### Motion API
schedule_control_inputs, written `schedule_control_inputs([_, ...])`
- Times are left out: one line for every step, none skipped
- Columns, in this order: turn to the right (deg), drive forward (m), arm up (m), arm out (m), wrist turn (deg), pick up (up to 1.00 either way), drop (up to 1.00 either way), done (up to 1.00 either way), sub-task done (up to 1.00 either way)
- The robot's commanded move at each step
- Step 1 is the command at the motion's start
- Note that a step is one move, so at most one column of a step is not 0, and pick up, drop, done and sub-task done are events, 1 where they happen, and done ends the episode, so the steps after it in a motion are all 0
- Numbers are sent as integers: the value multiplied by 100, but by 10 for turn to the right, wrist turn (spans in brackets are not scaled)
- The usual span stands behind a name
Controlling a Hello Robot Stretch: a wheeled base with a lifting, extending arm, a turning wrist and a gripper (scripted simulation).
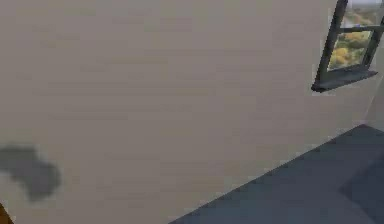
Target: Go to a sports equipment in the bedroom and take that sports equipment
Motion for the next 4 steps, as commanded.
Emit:
schedule_control_inputs([-450,0,0,0,0,0,0,0,0])
schedule_control_inputs([-450,0,0,0,0,0,0,0,0])
schedule_control_inputs([-450,0,0,0,0,0,0,0,0])
schedule_control_inputs([-450,0,0,0,0,0,0,0,0])
